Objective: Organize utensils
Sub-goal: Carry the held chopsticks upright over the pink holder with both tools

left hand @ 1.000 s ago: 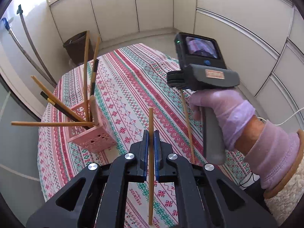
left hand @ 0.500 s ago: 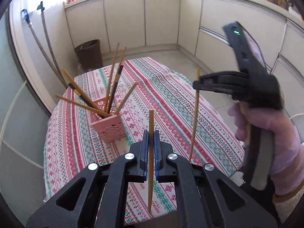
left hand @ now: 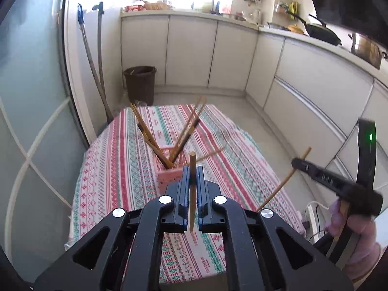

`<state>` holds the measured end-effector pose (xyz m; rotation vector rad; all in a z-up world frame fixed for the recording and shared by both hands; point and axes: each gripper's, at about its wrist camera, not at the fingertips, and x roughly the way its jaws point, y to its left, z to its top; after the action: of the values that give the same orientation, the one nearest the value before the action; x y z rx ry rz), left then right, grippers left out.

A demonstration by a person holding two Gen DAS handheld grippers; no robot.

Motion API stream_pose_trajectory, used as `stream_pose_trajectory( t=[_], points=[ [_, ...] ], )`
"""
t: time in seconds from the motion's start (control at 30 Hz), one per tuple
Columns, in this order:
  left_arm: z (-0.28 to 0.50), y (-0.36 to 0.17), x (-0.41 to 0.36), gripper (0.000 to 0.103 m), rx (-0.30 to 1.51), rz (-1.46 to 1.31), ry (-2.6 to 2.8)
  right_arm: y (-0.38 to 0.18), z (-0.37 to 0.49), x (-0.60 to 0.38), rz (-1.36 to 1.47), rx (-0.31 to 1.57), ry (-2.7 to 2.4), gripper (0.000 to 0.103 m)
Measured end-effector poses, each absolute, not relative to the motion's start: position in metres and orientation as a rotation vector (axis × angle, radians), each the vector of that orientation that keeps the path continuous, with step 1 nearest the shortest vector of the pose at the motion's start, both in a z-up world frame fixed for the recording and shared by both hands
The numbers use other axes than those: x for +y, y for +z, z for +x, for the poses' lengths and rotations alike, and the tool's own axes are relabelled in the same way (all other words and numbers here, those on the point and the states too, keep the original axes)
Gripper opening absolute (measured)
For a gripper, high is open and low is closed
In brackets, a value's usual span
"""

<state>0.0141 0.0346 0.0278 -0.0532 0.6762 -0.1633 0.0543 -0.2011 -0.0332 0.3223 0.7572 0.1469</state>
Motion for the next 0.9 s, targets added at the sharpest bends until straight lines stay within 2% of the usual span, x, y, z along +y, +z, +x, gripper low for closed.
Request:
stream_pose_trajectory(
  t=[0.27, 0.47, 0.77, 0.87, 0.9],
  points=[
    [0.04, 0.093, 0.048, 0.005, 0.557, -0.07, -0.152, -0.026, 0.059, -0.21, 0.361, 0.74, 0.167, 0.008],
    [0.071, 0.114, 0.051, 0.005, 0.513, -0.092, -0.118, -0.023, 0.066, -0.217, 0.381, 0.743, 0.165, 0.008],
    [0.126, 0.094, 0.051, 0.005, 0.524, -0.126, -0.079, -0.019, 0.081, -0.227, 0.379, 0.748, 0.121, 0.008],
    [0.143, 0.073, 0.054, 0.007, 0.575, -0.152, -0.094, -0.014, 0.085, -0.229, 0.376, 0.741, 0.105, 0.008],
    [0.146, 0.067, 0.057, 0.011, 0.592, -0.171, -0.092, -0.01, 0.086, -0.23, 0.375, 0.735, 0.101, 0.008]
  ],
)
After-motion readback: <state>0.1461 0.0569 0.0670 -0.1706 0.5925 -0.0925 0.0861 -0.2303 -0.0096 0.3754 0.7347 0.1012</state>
